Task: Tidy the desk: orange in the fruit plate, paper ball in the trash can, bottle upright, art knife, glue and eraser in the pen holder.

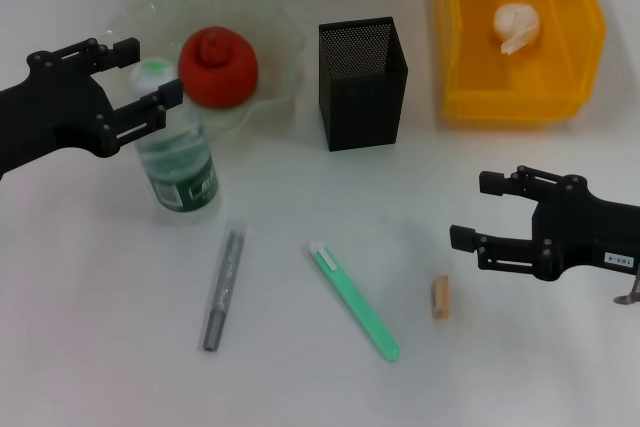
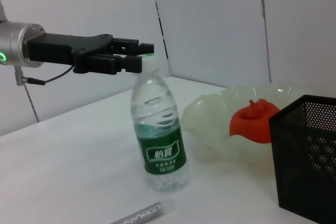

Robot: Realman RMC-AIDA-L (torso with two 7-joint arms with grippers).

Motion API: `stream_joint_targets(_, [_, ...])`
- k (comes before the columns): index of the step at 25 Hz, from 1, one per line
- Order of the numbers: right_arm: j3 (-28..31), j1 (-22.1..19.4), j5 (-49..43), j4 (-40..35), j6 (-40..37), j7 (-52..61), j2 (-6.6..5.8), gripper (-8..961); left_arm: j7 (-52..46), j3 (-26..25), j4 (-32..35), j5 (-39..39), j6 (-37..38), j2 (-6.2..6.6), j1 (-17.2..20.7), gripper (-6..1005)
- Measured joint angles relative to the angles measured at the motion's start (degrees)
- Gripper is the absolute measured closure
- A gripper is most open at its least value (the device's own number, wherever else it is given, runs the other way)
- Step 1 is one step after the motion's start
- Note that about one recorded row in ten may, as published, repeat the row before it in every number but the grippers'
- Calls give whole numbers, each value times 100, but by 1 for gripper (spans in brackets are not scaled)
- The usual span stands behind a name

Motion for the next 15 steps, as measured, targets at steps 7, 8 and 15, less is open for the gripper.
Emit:
stream_joint_targets(7, [307,11,-48,-460,-529,735,-19,127,20,-52,438,-55,303,10,276,340])
stream_joint_targets(8, [307,11,-48,-460,-529,735,-19,127,26,-58,502,-77,352,11,343,319])
stream_joint_targets(15, [760,365,-1229,-2458,-1580,2914,-22,129,1057,83,416,-398,1131,1,1056,238])
